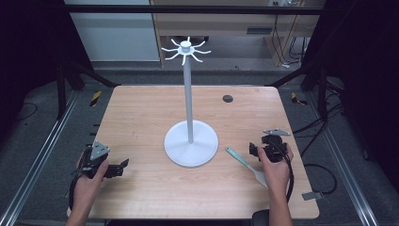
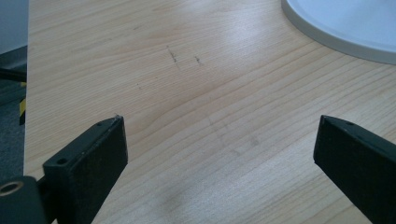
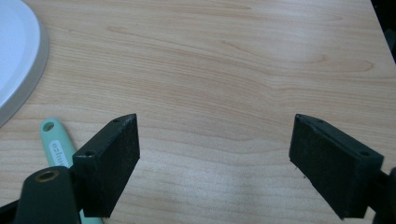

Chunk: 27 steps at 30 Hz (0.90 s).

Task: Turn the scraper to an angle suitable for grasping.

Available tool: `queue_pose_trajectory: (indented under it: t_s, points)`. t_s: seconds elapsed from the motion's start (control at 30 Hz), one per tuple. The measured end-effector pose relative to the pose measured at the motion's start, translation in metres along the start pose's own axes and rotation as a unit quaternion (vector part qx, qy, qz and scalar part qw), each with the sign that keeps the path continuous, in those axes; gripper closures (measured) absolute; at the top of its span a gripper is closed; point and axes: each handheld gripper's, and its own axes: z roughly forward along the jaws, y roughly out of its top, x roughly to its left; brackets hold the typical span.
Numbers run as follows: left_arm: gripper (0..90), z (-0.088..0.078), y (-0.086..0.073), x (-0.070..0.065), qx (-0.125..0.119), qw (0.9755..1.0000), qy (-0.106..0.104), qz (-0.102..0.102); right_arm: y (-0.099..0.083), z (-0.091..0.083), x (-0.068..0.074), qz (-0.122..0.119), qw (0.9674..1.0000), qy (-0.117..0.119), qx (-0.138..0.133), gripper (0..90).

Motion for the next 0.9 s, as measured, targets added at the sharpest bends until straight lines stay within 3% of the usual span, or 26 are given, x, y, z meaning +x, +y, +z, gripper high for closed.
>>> queue_pose_trajectory:
  t_s: [0.13,0.3,0.37,0.6,0.63,0.77,0.9]
  points:
    - [2.6,0.000,0.000,0.000,0.004,1.0000,0.003,0.000,0.003,0.002,0.007,-0.027,0.9996,-0.008,0.002,16.8]
    - [2.6,-0.001,-0.001,0.000,0.003,1.0000,0.005,-0.001,0.005,0.002,0.013,-0.033,0.9994,0.000,0.010,18.7]
    - [2.7,-0.001,-0.001,0.000,0.003,1.0000,0.004,0.000,0.007,0.001,0.018,-0.056,0.9984,0.003,0.009,19.2]
    - [2.6,-0.003,-0.001,-0.003,0.002,1.0000,-0.001,0.008,0.013,-0.002,0.038,-0.089,0.9956,0.021,0.025,30.2]
    - [2.6,-0.003,-0.002,-0.002,0.003,1.0000,-0.001,0.009,0.018,-0.002,0.044,-0.101,0.9943,0.020,0.027,36.6]
    - [2.6,-0.002,-0.001,-0.002,0.002,1.0000,-0.003,0.004,0.029,0.001,0.052,-0.111,0.9923,0.037,0.040,48.0]
    - [2.6,-0.002,-0.002,-0.004,0.006,0.9999,-0.003,0.011,0.037,0.012,0.061,-0.144,0.9875,0.044,0.047,63.7]
